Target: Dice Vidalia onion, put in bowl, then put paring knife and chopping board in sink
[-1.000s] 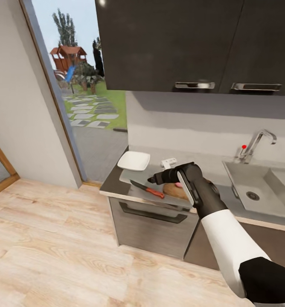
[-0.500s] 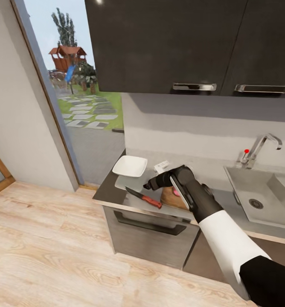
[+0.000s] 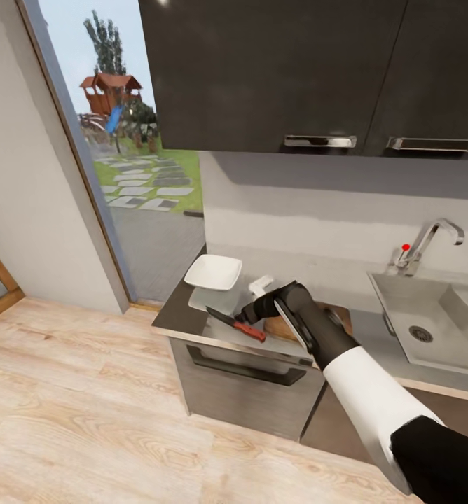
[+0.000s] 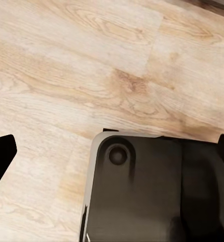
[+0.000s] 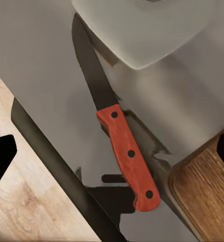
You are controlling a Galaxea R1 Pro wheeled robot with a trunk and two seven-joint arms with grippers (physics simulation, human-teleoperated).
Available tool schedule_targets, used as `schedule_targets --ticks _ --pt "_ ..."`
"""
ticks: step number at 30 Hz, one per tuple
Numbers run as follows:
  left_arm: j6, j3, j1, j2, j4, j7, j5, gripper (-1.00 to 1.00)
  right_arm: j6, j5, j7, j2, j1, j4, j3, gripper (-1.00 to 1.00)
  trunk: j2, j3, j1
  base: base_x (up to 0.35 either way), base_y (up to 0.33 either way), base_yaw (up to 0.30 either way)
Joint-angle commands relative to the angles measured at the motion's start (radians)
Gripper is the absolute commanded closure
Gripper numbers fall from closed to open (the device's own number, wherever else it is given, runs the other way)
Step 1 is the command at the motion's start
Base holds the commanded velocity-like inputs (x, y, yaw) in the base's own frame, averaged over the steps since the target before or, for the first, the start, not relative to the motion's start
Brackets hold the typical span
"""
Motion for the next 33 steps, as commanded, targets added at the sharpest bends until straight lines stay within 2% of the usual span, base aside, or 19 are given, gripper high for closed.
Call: schedule_targets --ticks 1,13,26,29,33 --pt "0.001 0.002 0.000 0.000 -0.001 -0.010 0.011 -1.00 -0.008 0.009 0.007 0.000 -0.001 0.010 0.000 -1.00 -0.002 -0.003 0.001 0.000 0.000 0.000" --pt "0.001 0.002 0.000 0.000 -0.002 -0.010 0.010 -1.00 -0.028 0.009 0.008 0.001 -0.001 0.039 0.000 -1.00 -0.002 -0.016 0.001 0.086 -0.054 0.000" --pt "0.001 0.002 0.000 0.000 -0.001 -0.010 0.011 -1.00 -0.030 0.009 0.008 0.008 -0.002 0.048 0.003 -1.00 -0.002 -0.031 0.001 0.012 -0.007 0.000" --pt "0.001 0.002 0.000 0.000 -0.001 -0.010 0.011 -1.00 -0.030 0.009 0.008 0.009 -0.002 0.048 0.017 -1.00 -0.002 -0.034 0.001 0.101 0.000 0.000" --pt "0.001 0.002 0.000 0.000 0.000 -0.010 0.011 -1.00 -0.031 0.008 0.008 0.009 -0.001 0.048 0.075 -1.00 -0.002 -0.039 0.001 0.134 0.000 0.000"
